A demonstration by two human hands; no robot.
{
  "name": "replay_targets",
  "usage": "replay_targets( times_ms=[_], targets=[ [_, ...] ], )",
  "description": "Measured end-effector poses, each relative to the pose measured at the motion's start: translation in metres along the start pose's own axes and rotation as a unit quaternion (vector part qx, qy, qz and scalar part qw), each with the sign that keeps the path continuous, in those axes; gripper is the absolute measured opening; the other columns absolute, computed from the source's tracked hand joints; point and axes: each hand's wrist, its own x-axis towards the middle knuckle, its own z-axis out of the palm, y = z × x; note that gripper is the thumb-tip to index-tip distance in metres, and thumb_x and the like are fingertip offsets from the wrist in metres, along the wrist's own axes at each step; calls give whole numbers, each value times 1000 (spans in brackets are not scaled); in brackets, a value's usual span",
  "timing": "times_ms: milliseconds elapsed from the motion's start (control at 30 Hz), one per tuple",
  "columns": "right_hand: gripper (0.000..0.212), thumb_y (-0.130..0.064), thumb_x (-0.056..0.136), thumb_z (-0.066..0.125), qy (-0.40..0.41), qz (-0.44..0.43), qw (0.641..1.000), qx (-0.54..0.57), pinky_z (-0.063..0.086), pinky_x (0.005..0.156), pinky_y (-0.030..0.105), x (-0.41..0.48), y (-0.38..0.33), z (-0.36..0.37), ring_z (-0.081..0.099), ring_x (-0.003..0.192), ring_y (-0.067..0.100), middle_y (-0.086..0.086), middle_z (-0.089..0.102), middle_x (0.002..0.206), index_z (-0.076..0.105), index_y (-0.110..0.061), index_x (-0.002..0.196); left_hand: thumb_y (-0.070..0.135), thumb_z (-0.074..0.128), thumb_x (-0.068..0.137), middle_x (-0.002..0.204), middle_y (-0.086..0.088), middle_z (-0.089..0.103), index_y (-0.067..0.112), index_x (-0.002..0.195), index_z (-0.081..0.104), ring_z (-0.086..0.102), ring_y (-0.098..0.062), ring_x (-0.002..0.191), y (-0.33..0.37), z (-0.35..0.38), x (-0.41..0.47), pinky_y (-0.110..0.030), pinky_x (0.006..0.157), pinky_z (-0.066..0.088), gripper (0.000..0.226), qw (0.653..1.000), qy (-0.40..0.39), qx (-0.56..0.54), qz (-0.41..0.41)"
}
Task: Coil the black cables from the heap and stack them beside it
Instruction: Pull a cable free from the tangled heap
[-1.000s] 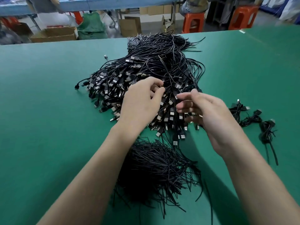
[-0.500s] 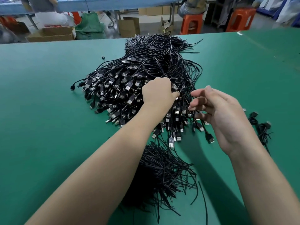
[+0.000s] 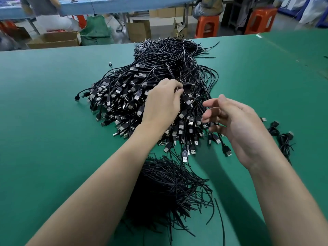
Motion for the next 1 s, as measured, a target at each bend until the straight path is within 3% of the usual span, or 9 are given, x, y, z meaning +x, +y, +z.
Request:
replay_targets(
  times_ms=[100, 233, 400, 500, 633, 733, 800, 900, 1000],
  targets=[
    [43, -38, 109, 40, -33, 22, 999, -2, 50, 65, 27, 0, 2, 3, 68, 78, 14, 4, 74, 84, 74, -14, 102, 12, 61, 102, 103, -3, 70, 7, 110, 74, 64, -16, 92, 10, -20, -12, -31, 86, 50, 16, 997, 65, -36, 34],
    [57, -51, 107, 33, -89, 64, 993, 32, 52, 73, 32, -2, 4, 10, 71, 85, 16, 7, 76, 91, 74, -12, 108, 7, 63, 101, 92, -4, 68, 3, 104, 74, 57, -12, 80, 33, -56, -34, -15, 76, 42, 12, 983, 111, -47, 139],
    [63, -57, 104, 34, -180, 143, 963, 139, 60, 83, 35, -10, 1, 22, 68, 89, 19, 11, 76, 106, 79, -12, 102, 6, 68, 98, 92, -9, 72, 1, 100, 76, 68, -25, 87, 55, -82, -80, -31, 85, 54, 10, 954, -36, -101, 279],
    [44, -36, 106, 46, -149, 162, 962, 164, 62, 71, 31, -14, 1, 28, 69, 81, 20, 13, 72, 104, 80, -8, 102, 25, 71, 96, 94, -2, 73, 6, 102, 78, 68, -22, 89, 52, -86, -89, -36, 85, 55, 21, 951, -119, -145, 245],
    [29, -21, 107, 45, -174, 104, 964, 173, 37, 39, 17, -21, -9, 26, 39, 49, 7, -4, 41, 60, 68, -6, 98, 6, 53, 102, 115, 2, 65, 7, 123, 68, 60, -13, 109, 29, -92, -84, -31, 96, 47, 25, 972, -28, -184, 142],
    [37, -24, 107, 42, -323, 71, 935, 127, 18, 40, 19, -36, -22, 28, 23, 48, 8, -9, 28, 54, 69, -17, 83, 0, 50, 102, 150, -5, 52, 5, 146, 52, 44, -16, 143, 17, -90, -80, -38, 119, 34, 45, 980, -50, -144, 125],
    [44, -28, 109, 39, -442, 52, 888, 114, 16, 43, 23, -50, -28, 36, 24, 48, 9, -8, 26, 54, 69, -19, 78, 9, 44, 106, 154, -6, 50, 9, 143, 57, 39, -17, 150, 18, -89, -77, -37, 123, 28, 39, 970, -94, -161, 157],
    [50, -43, 105, 43, -488, 26, 871, 43, 24, 45, 24, -62, -32, 46, 33, 48, 9, -8, 31, 52, 71, -19, 73, 1, 51, 105, 112, 6, 74, 16, 110, 74, 68, -15, 111, 14, -99, -75, -31, 99, 50, 28, 957, -127, -215, 148],
    [48, -40, 101, 43, -459, 15, 888, 21, 22, 44, 26, -58, -33, 42, 26, 47, 17, 0, 28, 51, 66, -23, 62, 9, 60, 100, 88, 29, 65, 28, 104, 74, 63, -2, 81, -1, -120, -70, -14, 74, 44, 24, 967, -94, -191, 142]
  ],
)
